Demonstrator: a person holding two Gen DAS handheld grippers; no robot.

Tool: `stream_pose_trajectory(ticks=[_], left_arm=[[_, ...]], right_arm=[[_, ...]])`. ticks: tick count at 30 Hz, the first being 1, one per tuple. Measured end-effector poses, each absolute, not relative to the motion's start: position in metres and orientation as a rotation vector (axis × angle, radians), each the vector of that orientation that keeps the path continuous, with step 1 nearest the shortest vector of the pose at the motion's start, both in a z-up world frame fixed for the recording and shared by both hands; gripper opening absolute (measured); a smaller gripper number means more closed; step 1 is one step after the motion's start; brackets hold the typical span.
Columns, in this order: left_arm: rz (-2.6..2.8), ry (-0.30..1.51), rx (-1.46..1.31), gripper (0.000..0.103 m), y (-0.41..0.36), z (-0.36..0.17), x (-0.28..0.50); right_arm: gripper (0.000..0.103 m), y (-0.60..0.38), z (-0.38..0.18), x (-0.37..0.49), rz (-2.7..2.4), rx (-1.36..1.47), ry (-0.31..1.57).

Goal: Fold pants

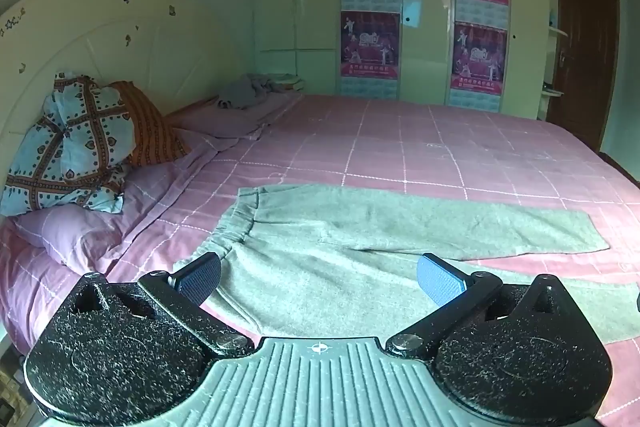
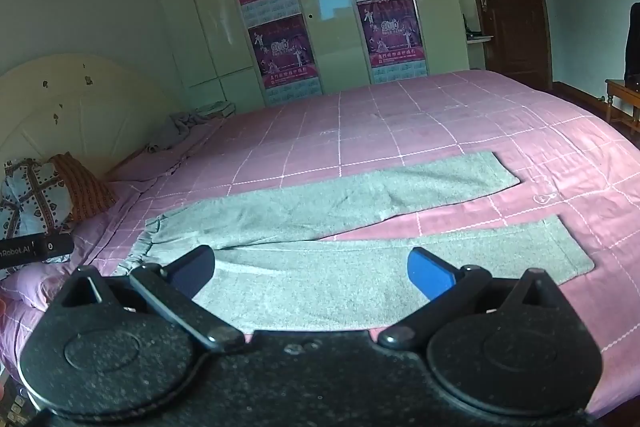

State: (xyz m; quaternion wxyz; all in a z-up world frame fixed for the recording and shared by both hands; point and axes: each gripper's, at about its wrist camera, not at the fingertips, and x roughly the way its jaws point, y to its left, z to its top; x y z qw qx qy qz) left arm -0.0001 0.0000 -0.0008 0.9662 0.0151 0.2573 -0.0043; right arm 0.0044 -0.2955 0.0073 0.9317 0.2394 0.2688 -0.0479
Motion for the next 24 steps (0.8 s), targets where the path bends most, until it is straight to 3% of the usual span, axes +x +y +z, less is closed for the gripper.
stream_pose_trajectory(ticks=[24], left_arm=[[-0.018,0.456,0.047,0.103,-0.004,0.006,-0.013]], right_arm=[[0.103,-0.276,0.017,-0.010,-0.091,0.437,0.489]])
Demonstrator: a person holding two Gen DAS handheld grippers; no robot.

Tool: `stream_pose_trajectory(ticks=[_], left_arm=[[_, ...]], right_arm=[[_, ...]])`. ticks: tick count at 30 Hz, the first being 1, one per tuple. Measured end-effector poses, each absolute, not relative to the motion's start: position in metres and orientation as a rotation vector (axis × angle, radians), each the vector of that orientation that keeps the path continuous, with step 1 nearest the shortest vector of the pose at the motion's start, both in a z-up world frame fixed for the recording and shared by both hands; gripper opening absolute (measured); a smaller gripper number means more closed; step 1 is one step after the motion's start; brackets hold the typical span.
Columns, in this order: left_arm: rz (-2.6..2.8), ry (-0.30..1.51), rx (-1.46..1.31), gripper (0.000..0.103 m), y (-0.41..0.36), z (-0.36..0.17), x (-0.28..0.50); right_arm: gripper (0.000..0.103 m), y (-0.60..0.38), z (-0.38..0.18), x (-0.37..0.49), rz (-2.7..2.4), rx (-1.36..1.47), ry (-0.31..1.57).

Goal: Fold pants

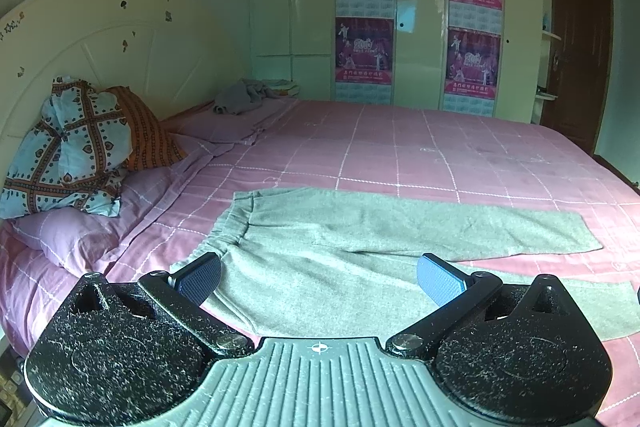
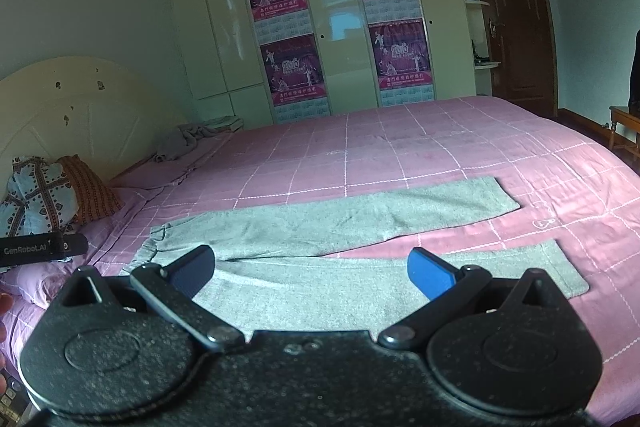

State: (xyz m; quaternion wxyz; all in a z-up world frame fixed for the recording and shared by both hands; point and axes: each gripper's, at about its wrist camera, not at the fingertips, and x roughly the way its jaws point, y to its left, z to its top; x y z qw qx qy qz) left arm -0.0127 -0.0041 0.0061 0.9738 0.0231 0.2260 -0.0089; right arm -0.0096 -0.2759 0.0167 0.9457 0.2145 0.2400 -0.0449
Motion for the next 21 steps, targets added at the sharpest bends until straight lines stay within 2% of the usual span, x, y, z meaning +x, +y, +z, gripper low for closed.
stream_pose_trajectory(ticks=[21], left_arm=[[-0.014,0.502,0.042,0.103,0.001,0.005,-0.008]], right_arm=[[0.103,-0.262,0.016,-0.004,-0.051,0.430,0.464]])
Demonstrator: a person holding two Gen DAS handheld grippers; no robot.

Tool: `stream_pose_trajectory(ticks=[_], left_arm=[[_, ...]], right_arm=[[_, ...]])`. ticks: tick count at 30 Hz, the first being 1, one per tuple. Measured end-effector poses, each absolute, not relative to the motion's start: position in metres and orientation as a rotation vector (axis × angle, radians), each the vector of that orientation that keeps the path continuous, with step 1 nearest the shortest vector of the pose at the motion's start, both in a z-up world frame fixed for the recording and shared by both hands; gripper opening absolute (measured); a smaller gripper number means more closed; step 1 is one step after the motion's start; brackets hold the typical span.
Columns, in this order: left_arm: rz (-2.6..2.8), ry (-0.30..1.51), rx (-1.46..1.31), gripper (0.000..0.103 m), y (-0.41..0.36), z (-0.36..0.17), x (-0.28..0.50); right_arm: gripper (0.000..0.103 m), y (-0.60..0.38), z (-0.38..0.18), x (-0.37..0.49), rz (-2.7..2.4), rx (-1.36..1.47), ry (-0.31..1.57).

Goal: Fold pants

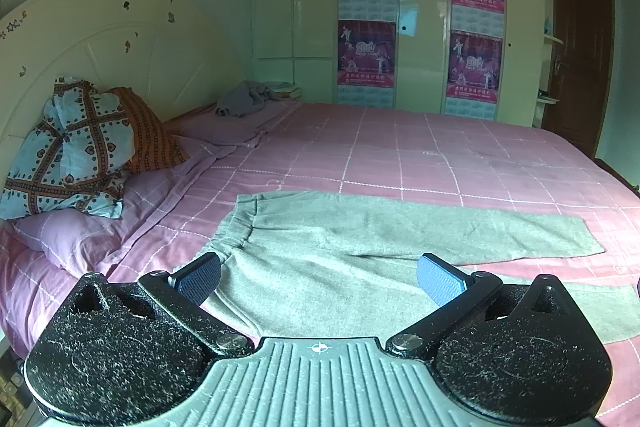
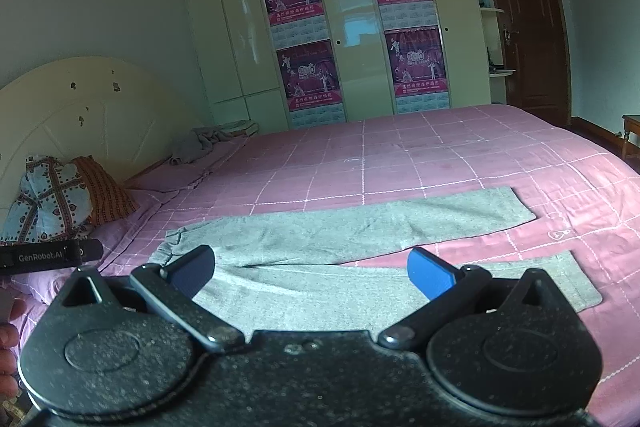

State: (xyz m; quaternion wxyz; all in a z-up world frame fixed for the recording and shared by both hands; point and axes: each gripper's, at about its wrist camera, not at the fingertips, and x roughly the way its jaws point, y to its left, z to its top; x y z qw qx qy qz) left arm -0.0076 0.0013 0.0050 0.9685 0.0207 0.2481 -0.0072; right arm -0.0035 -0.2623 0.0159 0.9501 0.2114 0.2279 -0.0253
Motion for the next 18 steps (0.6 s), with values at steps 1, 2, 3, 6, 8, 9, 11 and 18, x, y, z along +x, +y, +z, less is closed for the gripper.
stream_pose_trajectory(ticks=[1,2,3,6,8,9,11,18], left_arm=[[-0.017,0.498,0.033,0.103,0.002,0.005,-0.008],[-0.016,0.498,0.035,0.103,0.001,0.005,-0.007],[-0.016,0.498,0.033,0.103,0.002,0.005,-0.007],[-0.022,0.498,0.006,0.103,0.002,0.005,-0.007],[-0.022,0.503,0.000,0.103,0.003,0.004,-0.005],[-0.022,0.505,-0.007,0.103,0.003,0.004,-0.005],[-0.020,0.512,-0.012,0.103,0.004,0.003,-0.004],[0.007,0.511,0.030,0.103,0.010,0.002,0.005]], right_arm=[[0.103,-0.262,0.016,-0.004,-0.051,0.430,0.463],[0.103,-0.262,0.016,-0.003,-0.049,0.431,0.463],[0.103,-0.261,0.016,-0.002,-0.048,0.431,0.464],[0.103,-0.257,0.017,0.003,-0.048,0.427,0.467],[0.103,-0.254,0.017,0.005,-0.046,0.424,0.470],[0.103,-0.254,0.016,0.006,-0.045,0.424,0.473],[0.103,-0.253,0.017,0.007,-0.044,0.423,0.475],[0.103,-0.245,0.019,0.016,-0.027,0.413,0.487]])
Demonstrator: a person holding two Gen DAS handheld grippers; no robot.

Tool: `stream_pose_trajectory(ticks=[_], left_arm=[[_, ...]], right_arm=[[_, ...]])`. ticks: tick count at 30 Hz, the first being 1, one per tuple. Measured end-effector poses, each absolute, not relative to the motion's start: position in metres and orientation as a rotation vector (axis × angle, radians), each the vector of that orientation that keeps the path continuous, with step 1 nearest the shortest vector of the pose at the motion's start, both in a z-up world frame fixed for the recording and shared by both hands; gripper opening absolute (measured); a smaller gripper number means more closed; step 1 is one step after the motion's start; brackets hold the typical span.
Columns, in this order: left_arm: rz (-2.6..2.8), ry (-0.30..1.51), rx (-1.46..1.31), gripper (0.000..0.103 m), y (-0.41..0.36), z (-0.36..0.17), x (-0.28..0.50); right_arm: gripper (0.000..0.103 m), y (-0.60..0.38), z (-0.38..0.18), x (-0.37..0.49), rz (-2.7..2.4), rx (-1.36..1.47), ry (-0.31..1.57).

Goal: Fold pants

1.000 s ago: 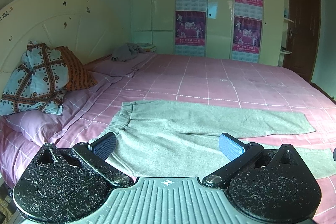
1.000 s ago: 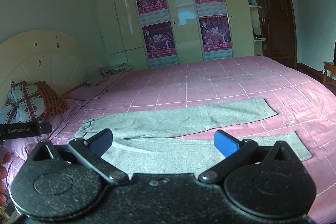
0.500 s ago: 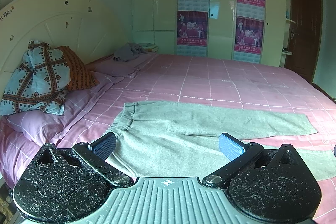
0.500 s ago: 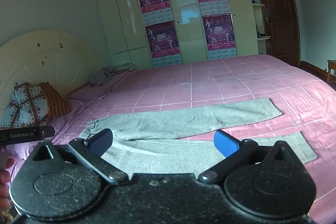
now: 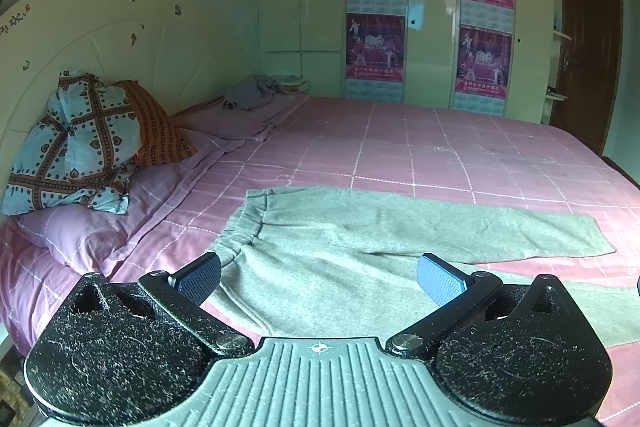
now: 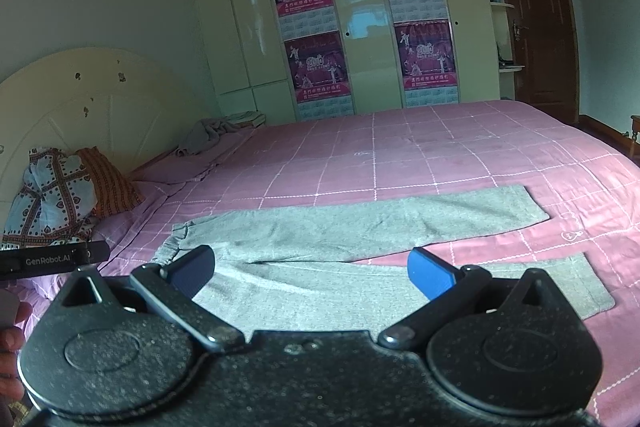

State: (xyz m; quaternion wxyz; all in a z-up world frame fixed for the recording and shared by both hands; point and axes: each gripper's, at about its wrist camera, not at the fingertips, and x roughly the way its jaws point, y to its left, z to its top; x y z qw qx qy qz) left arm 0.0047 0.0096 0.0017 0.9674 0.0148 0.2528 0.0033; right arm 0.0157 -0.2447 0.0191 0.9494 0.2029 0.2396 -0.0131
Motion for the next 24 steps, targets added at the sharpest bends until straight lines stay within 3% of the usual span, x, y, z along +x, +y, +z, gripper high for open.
stream_pose_trajectory(ticks=[17,20,24], left_arm=[[0.061,0.623,0.095,0.103,0.022,-0.030,0.096],[0.082,0.608,0.076,0.103,0.026,-0.036,0.119],[0.121,0.634,0.094,0.103,0.030,-0.042,0.148]], right_arm=[[0.101,-0.230,0.002,0.085,0.105,0.290,0.467],[0.098,-0.230,-0.005,0.112,0.139,0.298,0.491],[0.085,-0.231,-0.016,0.149,0.206,0.306,0.538]])
